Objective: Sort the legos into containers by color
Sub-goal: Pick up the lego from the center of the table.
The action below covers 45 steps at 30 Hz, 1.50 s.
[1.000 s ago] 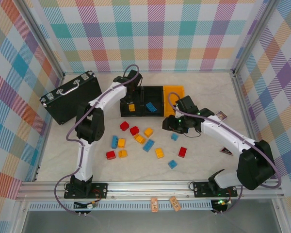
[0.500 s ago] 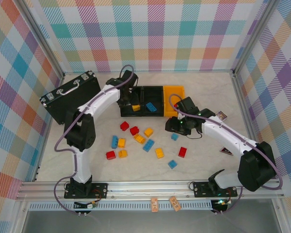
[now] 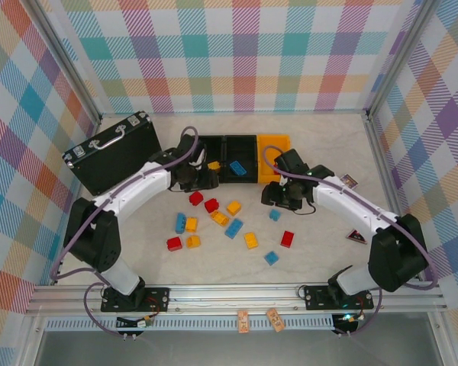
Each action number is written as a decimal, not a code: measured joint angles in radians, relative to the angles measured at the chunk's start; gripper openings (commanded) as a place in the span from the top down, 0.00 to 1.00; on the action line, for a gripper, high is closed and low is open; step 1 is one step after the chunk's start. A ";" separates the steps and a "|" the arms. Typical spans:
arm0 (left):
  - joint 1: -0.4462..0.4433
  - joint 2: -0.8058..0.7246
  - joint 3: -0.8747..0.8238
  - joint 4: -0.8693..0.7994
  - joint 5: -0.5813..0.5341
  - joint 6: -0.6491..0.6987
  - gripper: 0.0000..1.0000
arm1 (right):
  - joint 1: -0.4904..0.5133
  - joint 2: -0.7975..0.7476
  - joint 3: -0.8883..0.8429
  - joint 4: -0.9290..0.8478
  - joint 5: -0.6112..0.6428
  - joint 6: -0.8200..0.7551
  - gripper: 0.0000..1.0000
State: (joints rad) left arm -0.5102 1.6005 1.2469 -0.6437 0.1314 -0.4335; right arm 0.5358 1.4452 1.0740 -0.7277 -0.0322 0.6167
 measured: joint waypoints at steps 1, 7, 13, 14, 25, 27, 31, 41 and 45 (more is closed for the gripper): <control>-0.005 -0.016 -0.024 0.006 0.008 -0.003 0.45 | 0.000 0.013 0.005 -0.009 0.011 0.000 0.43; -0.037 -0.098 -0.156 0.069 0.049 -0.031 0.43 | 0.000 0.100 0.016 -0.036 0.047 0.052 0.38; -0.072 -0.124 -0.225 0.109 0.088 -0.047 0.43 | 0.000 0.204 0.023 -0.033 0.051 0.126 0.37; -0.077 -0.124 -0.230 0.111 0.089 -0.048 0.43 | 0.000 0.218 0.025 -0.033 0.053 0.135 0.38; -0.087 -0.124 -0.243 0.127 0.089 -0.060 0.44 | 0.000 0.311 0.048 -0.022 0.077 0.206 0.63; -0.090 -0.124 -0.244 0.128 0.089 -0.064 0.44 | 0.000 0.310 0.049 -0.023 0.078 0.211 0.69; -0.094 -0.124 -0.248 0.128 0.088 -0.069 0.44 | 0.000 0.310 0.057 -0.025 0.079 0.206 0.74; -0.096 -0.132 -0.273 0.173 0.085 -0.107 0.44 | 0.002 0.276 0.222 -0.079 0.096 0.146 0.75; -0.096 -0.157 -0.288 0.179 0.069 -0.128 0.43 | 0.007 0.285 0.341 -0.095 0.097 0.103 0.74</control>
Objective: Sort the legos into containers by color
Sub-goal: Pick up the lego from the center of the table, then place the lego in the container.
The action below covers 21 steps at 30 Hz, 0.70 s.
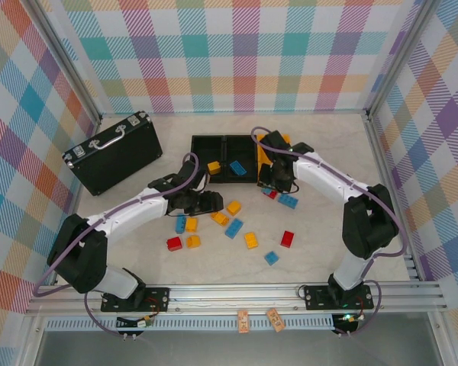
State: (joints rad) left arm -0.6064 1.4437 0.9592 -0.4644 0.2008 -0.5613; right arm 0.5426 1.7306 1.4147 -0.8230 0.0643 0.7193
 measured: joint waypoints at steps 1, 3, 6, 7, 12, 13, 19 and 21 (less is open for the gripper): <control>0.000 -0.007 -0.001 0.000 -0.003 -0.002 0.43 | 0.000 0.013 0.043 -0.010 0.000 -0.012 0.74; 0.000 -0.019 -0.001 0.000 -0.012 -0.004 0.43 | 0.000 0.045 0.119 -0.016 0.004 -0.035 0.73; 0.000 -0.033 -0.005 0.001 -0.024 -0.012 0.43 | 0.000 0.121 0.243 -0.029 0.010 -0.072 0.73; 0.000 -0.039 -0.009 0.000 -0.027 -0.016 0.43 | 0.000 0.153 0.288 -0.037 0.014 -0.083 0.73; 0.000 -0.060 -0.024 -0.003 -0.038 -0.027 0.43 | 0.000 0.309 0.480 -0.074 0.029 -0.131 0.72; 0.000 -0.064 -0.026 -0.003 -0.042 -0.028 0.43 | 0.000 0.338 0.518 -0.084 0.031 -0.138 0.72; 0.000 -0.092 -0.041 -0.008 -0.056 -0.037 0.43 | 0.000 0.518 0.762 -0.138 0.033 -0.176 0.70; 0.000 -0.095 -0.041 -0.008 -0.061 -0.042 0.43 | 0.000 0.575 0.839 -0.153 0.034 -0.183 0.70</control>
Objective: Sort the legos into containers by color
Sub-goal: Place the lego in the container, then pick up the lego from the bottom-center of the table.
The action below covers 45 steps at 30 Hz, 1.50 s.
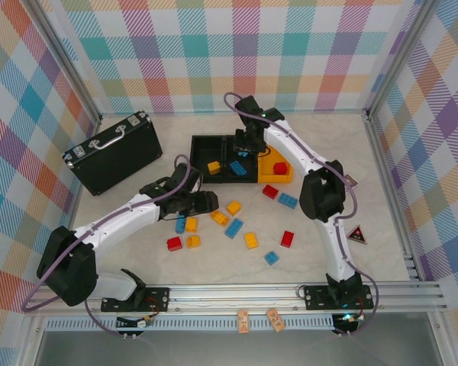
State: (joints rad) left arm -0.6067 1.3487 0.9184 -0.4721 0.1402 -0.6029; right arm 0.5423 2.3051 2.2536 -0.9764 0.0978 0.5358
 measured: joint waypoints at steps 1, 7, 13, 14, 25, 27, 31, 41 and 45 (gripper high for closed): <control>0.000 -0.002 -0.001 -0.001 -0.002 -0.003 0.43 | 0.000 0.031 0.040 -0.011 0.000 -0.003 0.69; 0.000 -0.017 -0.018 -0.014 -0.011 -0.008 0.43 | -0.001 0.163 0.195 -0.056 0.000 -0.018 0.67; 0.000 -0.018 -0.021 -0.024 -0.012 -0.010 0.43 | -0.006 0.210 0.244 -0.076 0.005 -0.028 0.55; 0.000 -0.018 -0.021 -0.024 -0.011 -0.010 0.43 | -0.006 0.211 0.247 -0.079 0.006 -0.031 0.55; 0.000 -0.018 -0.026 -0.021 -0.022 -0.011 0.43 | -0.005 0.164 0.193 -0.083 0.019 -0.050 0.53; 0.000 -0.018 -0.026 -0.019 -0.021 -0.011 0.43 | -0.005 0.098 0.109 -0.072 0.019 -0.051 0.53; 0.000 -0.013 -0.026 -0.008 -0.020 -0.011 0.43 | -0.005 -0.072 -0.066 -0.037 0.019 -0.053 0.52; 0.000 0.025 -0.026 0.013 0.017 -0.004 0.43 | -0.005 -0.451 -0.506 0.066 0.027 -0.050 0.50; -0.001 0.030 -0.026 0.024 0.055 0.021 0.43 | -0.005 -0.550 -0.681 0.074 0.026 -0.028 0.48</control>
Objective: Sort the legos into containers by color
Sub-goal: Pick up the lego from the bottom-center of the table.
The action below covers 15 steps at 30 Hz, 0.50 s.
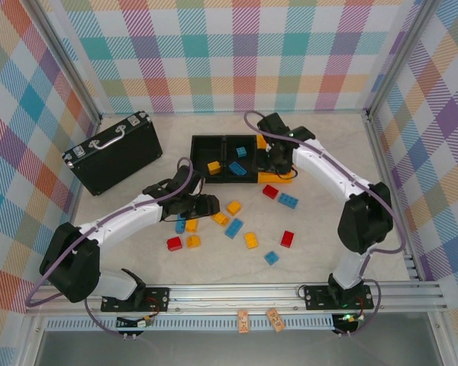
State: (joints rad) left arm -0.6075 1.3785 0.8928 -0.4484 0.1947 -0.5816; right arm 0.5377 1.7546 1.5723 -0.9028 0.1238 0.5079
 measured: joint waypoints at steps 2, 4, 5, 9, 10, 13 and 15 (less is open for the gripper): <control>-0.003 0.001 0.000 0.007 0.020 0.016 0.43 | 0.000 -0.053 -0.090 0.005 0.000 0.016 0.47; -0.009 0.001 0.000 0.008 0.043 0.033 0.43 | 0.000 -0.113 -0.181 0.005 0.000 0.040 0.45; -0.013 0.001 0.000 0.008 0.054 0.042 0.43 | 0.000 -0.140 -0.221 0.004 0.000 0.054 0.45; -0.038 0.006 0.000 0.016 0.094 0.071 0.43 | 0.000 -0.236 -0.360 0.001 0.001 0.111 0.43; -0.044 0.009 0.000 0.018 0.098 0.076 0.43 | 0.000 -0.253 -0.392 0.000 0.003 0.126 0.42; -0.065 0.028 0.000 0.026 0.105 0.084 0.43 | 0.005 -0.283 -0.484 -0.004 0.005 0.169 0.41; -0.077 0.044 0.000 0.033 0.105 0.089 0.43 | 0.014 -0.291 -0.543 -0.004 0.004 0.197 0.40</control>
State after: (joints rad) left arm -0.6846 1.4223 0.8932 -0.4156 0.2993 -0.4927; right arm 0.5522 1.4639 1.0294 -0.9070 0.1280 0.7052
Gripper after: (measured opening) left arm 0.571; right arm 0.592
